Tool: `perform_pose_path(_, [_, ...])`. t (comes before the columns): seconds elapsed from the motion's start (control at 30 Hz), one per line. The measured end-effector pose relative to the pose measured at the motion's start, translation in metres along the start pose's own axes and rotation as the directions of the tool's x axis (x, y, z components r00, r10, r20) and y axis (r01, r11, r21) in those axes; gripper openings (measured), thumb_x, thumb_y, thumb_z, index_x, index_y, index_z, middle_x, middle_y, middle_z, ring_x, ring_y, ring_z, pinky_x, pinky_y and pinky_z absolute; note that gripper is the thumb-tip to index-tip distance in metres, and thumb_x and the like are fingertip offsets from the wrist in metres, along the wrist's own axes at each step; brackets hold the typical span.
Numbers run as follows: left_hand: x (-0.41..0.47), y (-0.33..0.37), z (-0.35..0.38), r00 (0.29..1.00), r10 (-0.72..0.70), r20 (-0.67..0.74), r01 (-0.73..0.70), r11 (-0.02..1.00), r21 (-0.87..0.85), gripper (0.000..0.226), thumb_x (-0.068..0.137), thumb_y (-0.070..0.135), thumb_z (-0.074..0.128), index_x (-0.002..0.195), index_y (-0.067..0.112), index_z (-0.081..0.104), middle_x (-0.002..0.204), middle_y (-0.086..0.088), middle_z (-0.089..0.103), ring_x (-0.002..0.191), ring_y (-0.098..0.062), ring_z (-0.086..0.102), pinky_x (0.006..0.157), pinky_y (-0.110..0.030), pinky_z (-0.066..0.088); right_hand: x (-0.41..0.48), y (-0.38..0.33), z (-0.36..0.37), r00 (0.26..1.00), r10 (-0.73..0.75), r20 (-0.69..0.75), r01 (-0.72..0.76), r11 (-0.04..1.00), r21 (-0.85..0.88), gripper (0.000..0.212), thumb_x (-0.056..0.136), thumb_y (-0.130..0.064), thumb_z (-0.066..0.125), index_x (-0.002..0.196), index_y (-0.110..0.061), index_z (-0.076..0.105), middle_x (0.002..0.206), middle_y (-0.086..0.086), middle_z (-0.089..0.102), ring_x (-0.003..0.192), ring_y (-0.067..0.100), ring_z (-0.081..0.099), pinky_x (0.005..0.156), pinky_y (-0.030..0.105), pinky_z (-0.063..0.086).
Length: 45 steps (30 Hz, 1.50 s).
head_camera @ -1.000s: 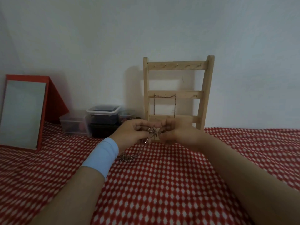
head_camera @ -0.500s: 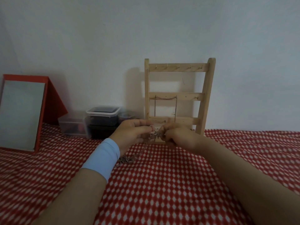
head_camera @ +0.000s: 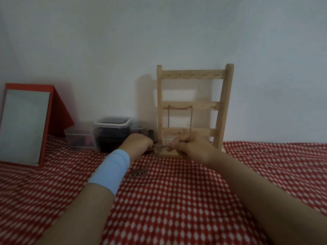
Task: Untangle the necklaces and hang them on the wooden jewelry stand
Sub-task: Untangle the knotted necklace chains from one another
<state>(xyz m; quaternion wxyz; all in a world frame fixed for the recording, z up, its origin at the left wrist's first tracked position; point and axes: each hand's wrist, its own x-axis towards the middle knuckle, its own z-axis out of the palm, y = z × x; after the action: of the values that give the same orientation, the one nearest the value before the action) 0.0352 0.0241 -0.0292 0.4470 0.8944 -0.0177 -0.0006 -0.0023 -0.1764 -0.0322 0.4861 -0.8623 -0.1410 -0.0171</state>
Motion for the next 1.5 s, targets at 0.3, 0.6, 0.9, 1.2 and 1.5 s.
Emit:
perform_pose_path(0.3, [-0.012,0.004,-0.006,0.952,0.013,0.306,-0.064,0.985,0.16,0.031,0.091,0.025,0.063,0.122,0.021,0.064,0.106,0.003,0.066,0.095,-0.014,0.062,0.09,-0.029,0.05,0.007,0.007,-0.002,0.991,-0.028,-0.129,0.045,0.991,0.126,0.021,0.101,-0.028,0.061,0.099,-0.014,0.076,0.081,0.004,0.074,0.057,0.016,0.059,0.061,0.029,0.055])
perform_pose_path(0.6, [-0.021,0.012,0.008,0.931,0.274,0.239,-0.252,0.961,-0.117,0.015,0.094,0.026,0.062,0.102,0.024,0.074,0.095,0.011,0.075,0.086,0.001,0.069,0.081,-0.019,0.048,0.007,0.004,-0.007,0.994,-0.025,-0.106,0.05,0.969,0.243,0.024,0.101,-0.025,0.061,0.089,-0.007,0.071,0.077,0.011,0.066,0.054,0.017,0.056,0.057,0.032,0.056])
perform_pose_path(0.9, [-0.019,0.01,0.009,0.963,0.248,0.108,-0.217,0.946,-0.24,0.007,0.091,0.022,0.065,0.09,0.019,0.071,0.09,-0.003,0.075,0.086,-0.02,0.071,0.085,-0.032,0.057,0.005,0.001,-0.013,0.999,-0.036,-0.037,0.045,0.964,0.264,0.014,0.094,-0.017,0.071,0.086,-0.006,0.075,0.063,0.001,0.057,0.051,0.013,0.049,0.053,0.031,0.05])
perform_pose_path(1.2, [-0.021,0.017,0.002,0.947,0.259,0.191,-0.165,0.9,-0.402,0.007,0.066,0.026,0.064,0.065,0.02,0.068,0.07,0.0,0.063,0.078,-0.022,0.057,0.084,-0.045,0.044,0.002,-0.004,-0.008,0.995,-0.028,0.094,0.006,0.973,0.23,0.018,0.098,-0.021,0.066,0.085,-0.016,0.076,0.056,-0.004,0.047,0.05,0.012,0.039,0.05,0.028,0.043])
perform_pose_path(1.5, [-0.02,0.021,-0.001,0.957,0.223,0.184,-0.135,0.907,-0.4,0.024,0.092,0.003,0.054,0.081,0.013,0.073,0.09,-0.016,0.071,0.085,-0.028,0.066,0.093,-0.045,0.052,-0.003,-0.009,-0.001,1.0,-0.019,-0.018,0.021,0.986,0.167,0.015,0.087,-0.024,0.078,0.088,-0.009,0.078,0.066,-0.008,0.068,0.039,-0.002,0.05,0.041,0.008,0.037])
